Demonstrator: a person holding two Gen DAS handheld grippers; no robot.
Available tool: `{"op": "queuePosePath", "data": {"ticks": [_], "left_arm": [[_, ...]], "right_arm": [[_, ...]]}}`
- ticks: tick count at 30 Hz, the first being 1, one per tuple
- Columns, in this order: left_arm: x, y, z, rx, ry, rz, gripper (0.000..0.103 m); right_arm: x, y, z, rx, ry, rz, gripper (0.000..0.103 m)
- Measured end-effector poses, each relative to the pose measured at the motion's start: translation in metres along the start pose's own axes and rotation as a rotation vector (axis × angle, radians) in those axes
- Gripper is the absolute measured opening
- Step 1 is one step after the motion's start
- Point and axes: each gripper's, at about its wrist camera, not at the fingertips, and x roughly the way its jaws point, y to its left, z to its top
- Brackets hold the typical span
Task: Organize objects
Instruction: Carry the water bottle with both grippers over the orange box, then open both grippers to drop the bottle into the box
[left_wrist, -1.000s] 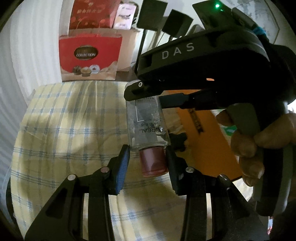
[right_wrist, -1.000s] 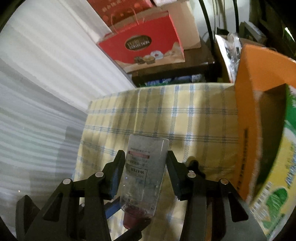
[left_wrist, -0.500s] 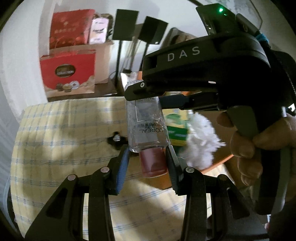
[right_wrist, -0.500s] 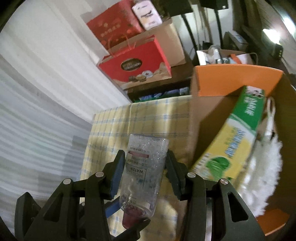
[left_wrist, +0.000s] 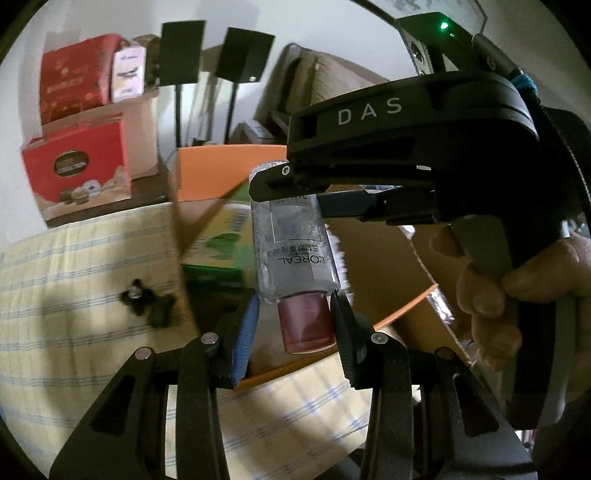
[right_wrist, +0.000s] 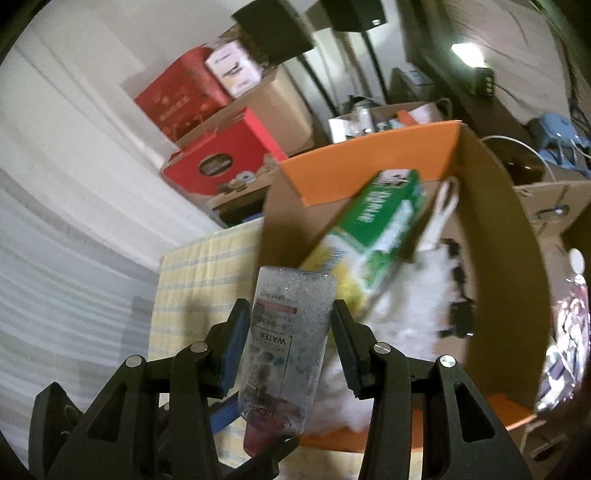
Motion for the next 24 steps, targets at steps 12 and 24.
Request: {"op": "queuePosePath", "data": {"ticks": [12, 24], "left_arm": [[0.050, -0.056, 0.005, 0.075, 0.091, -0.061, 0.037], [0.090, -0.075, 0.015, 0.163, 0.176, -0.086, 0.037]], "right_arm": [[-0.028, -0.085, -0.007, 0.131, -0.026, -0.014, 0.045], [-0.034, -0.149, -0.005, 0.277, -0.059, 0.014, 0.045]]}}
